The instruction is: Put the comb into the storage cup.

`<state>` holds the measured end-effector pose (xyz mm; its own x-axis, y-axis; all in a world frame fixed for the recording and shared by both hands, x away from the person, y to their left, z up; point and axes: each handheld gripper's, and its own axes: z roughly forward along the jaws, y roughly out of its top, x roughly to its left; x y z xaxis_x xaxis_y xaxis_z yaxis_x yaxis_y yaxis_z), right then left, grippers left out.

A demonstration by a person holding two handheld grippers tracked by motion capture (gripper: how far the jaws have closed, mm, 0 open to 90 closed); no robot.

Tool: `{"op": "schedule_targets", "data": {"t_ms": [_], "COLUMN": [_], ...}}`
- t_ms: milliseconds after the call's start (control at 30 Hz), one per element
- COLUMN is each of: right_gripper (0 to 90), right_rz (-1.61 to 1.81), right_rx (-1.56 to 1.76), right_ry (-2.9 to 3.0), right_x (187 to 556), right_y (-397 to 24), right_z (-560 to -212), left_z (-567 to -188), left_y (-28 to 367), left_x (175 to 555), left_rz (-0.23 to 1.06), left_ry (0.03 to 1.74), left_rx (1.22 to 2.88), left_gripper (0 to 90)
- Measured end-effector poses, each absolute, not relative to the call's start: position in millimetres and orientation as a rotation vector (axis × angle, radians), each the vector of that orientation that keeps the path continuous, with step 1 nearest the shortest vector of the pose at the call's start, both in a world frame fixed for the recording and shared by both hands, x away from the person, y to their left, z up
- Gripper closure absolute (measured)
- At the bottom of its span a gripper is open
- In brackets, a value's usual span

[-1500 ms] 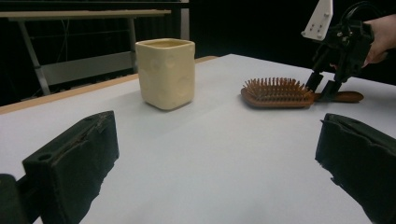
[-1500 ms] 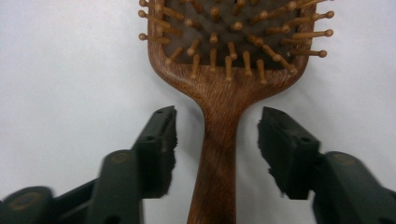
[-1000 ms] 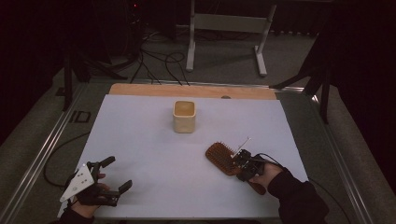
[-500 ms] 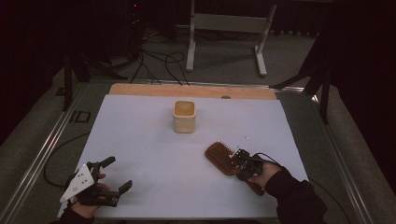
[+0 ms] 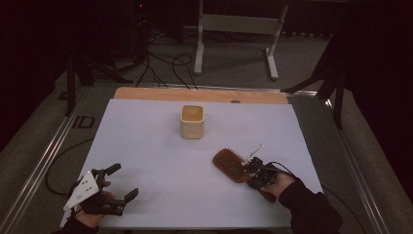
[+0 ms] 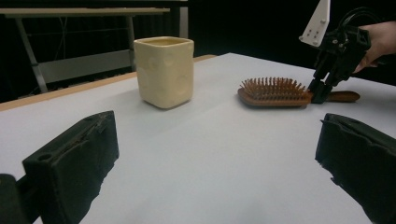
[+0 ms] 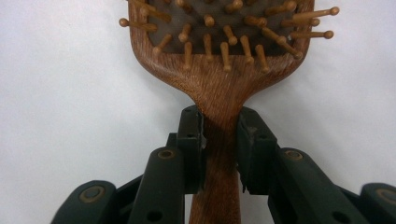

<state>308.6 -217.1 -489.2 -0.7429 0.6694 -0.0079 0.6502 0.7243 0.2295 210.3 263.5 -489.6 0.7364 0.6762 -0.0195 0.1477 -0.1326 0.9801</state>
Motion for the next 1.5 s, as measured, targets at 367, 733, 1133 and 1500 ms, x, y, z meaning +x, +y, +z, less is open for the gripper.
{"op": "schedule_targets", "data": {"t_ms": [367, 733, 1133, 1500], "right_gripper": [73.6, 73.6, 73.6, 73.5], "right_rz": [0.455, 0.611, 0.817, 0.975], "right_rx": [1.122, 1.124, 1.038, 0.909], "right_ry": [2.783, 2.737, 2.653, 2.584], "right_x": [308, 304, 293, 281], "right_y": [-220, -215, -206, -198], "right_z": [-490, -483, -476, -477], "left_z": [-490, -490, -490, -490], "left_y": [264, 264, 264, 264], "left_x": [211, 211, 211, 213], "left_rz": [0.518, 0.515, 0.514, 0.502], "left_ry": [0.67, 0.671, 0.675, 0.686], "left_rx": [1.67, 1.666, 1.664, 1.661], "left_gripper": [0.1, 0.1, 0.1, 0.1]}}
